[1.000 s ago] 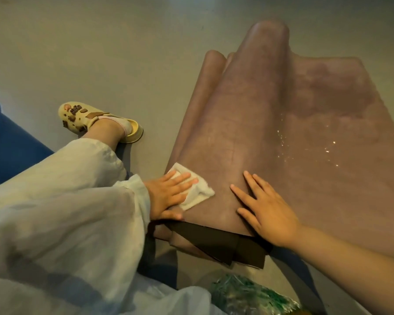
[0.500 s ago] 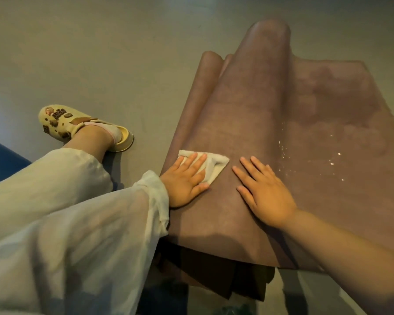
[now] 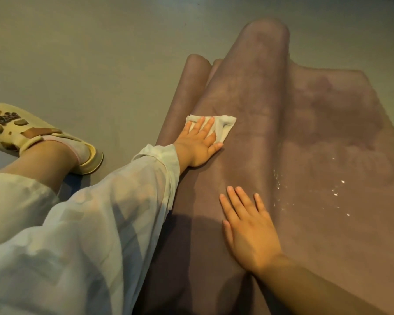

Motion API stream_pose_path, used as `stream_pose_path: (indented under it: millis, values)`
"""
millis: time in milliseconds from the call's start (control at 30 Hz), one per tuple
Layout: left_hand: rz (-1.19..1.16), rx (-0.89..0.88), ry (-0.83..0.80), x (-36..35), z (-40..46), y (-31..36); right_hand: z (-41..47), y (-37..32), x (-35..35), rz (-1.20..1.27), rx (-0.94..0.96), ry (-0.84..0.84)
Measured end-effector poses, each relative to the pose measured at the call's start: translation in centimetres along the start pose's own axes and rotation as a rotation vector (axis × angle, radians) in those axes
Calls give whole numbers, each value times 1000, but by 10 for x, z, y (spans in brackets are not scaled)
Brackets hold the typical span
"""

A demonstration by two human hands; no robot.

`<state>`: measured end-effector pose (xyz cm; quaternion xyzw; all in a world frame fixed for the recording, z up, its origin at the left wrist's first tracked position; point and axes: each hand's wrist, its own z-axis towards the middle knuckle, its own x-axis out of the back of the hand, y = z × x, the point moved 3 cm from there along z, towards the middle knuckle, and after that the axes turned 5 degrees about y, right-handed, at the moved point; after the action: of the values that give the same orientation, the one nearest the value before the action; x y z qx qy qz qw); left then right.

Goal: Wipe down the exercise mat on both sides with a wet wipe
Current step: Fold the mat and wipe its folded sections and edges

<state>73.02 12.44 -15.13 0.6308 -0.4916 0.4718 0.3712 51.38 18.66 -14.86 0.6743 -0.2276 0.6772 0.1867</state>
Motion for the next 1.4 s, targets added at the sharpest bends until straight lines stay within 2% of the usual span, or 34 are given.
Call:
stream_pose_path:
  millis: [200,367,500,600,700,900,1067,1133,1200,1233,1300,1400]
  values:
    - [-51,55,67,16,62,-5,3,3,-8,81,-17,43]
    - [-301,115,364,39,81,-13,4,3,-9,111,-12,38]
    - [-423,160,440,39,70,-21,3,2,-9,93,9,32]
    - [-643,251,508,40,57,-37,2,2,-7,63,5,15]
    - [-826,372,498,47,45,-48,2,-1,-2,14,24,-17]
    - [-835,405,638,61,0,-86,-4,-13,19,33,166,-4]
    - [-499,484,511,14,-58,-121,-1,-33,20,5,291,-151]
    - [-442,328,522,2,-77,-116,-1,-35,12,25,293,-191]
    - [-236,83,350,-10,-90,-99,-1,-35,8,1,286,-186]
    - [-125,15,258,-18,-94,-92,-2,-35,6,-9,282,-180]
    - [-41,-25,114,-24,-109,-79,-2,-34,3,-9,271,-165]
    - [-5,-146,20,-30,-140,-66,-3,-34,-2,-5,237,-147]
